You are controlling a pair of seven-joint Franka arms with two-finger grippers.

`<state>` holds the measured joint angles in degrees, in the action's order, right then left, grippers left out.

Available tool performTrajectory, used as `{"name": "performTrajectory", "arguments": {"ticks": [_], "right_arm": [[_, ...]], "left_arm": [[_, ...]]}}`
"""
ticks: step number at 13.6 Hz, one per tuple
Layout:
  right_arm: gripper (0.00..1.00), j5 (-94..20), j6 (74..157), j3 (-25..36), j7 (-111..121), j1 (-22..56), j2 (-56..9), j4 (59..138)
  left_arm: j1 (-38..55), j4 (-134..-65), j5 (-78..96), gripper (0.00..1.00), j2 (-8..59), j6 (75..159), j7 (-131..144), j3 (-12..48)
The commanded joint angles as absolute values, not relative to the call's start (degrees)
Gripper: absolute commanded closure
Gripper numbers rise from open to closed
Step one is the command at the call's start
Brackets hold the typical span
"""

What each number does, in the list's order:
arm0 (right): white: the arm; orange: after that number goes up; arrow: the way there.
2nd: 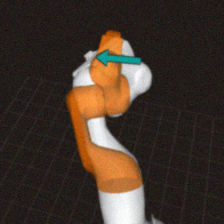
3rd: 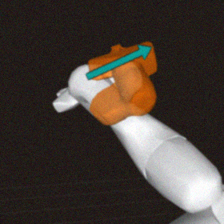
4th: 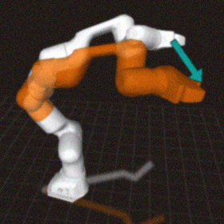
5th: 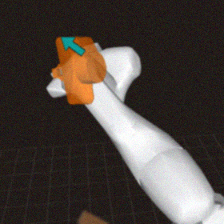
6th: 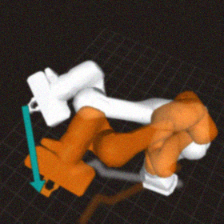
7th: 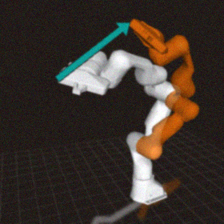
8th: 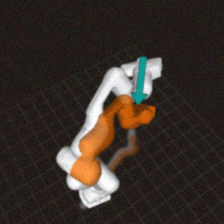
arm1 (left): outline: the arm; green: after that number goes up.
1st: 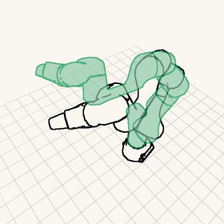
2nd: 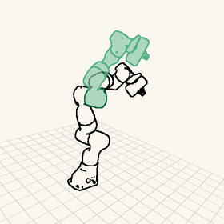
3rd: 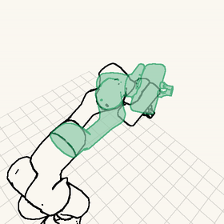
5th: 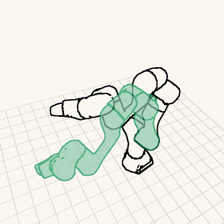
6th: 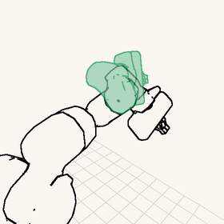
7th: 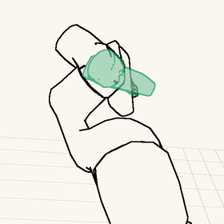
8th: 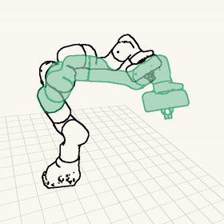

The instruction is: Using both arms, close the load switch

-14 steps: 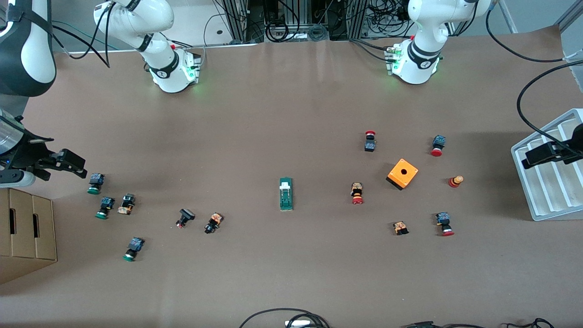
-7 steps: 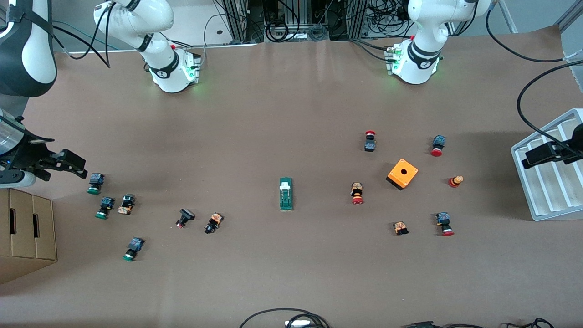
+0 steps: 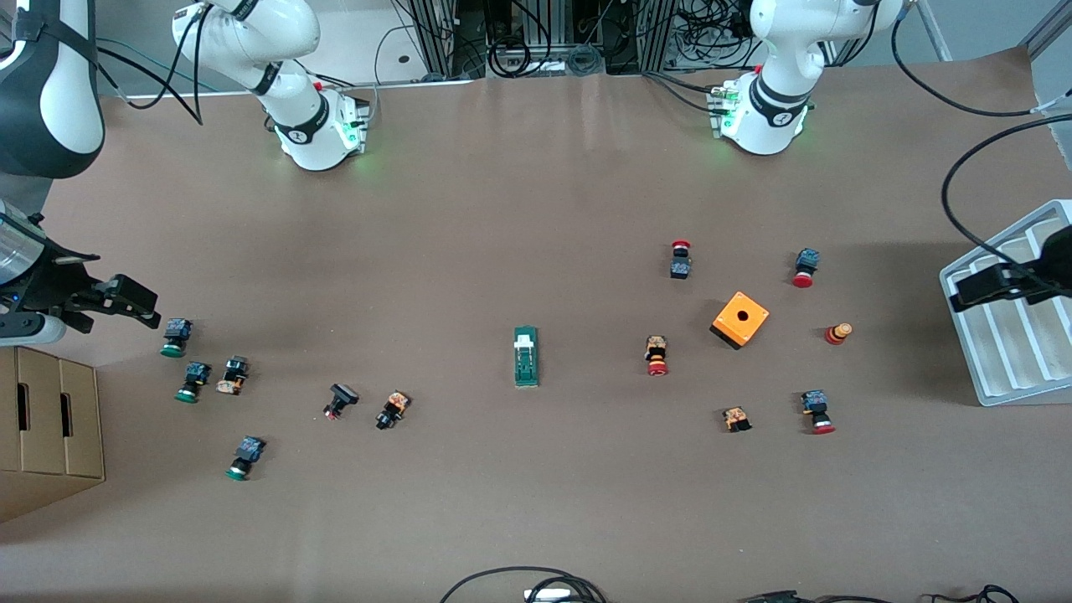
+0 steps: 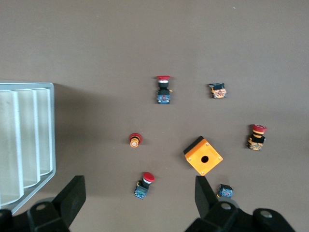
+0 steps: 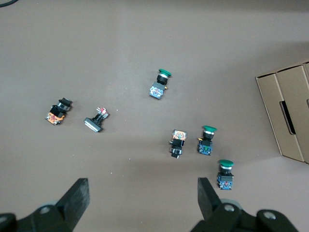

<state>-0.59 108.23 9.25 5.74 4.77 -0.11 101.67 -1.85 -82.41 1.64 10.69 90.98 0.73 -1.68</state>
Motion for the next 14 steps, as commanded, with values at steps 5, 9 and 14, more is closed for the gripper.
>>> {"name": "performTrajectory", "arguments": {"ticks": [5, 9, 14], "right_arm": [[0.0, -0.7, 108.8, 9.4, 5.4, 5.1, -0.4, 101.3], [0.0, -0.7, 108.9, 9.3, 5.4, 5.2, -0.4, 101.3], [0.0, -0.7, 108.9, 9.3, 5.4, 5.4, -0.4, 101.3]], "left_arm": [[4.1, -81.9, 1.7, 0.0, 14.3, 91.1, -0.3, -0.4], [10.4, -81.6, -3.8, 0.0, 15.7, 92.6, -0.3, -0.3], [16.7, -80.8, -4.3, 0.0, 17.2, 94.4, 0.6, 0.9]]}}
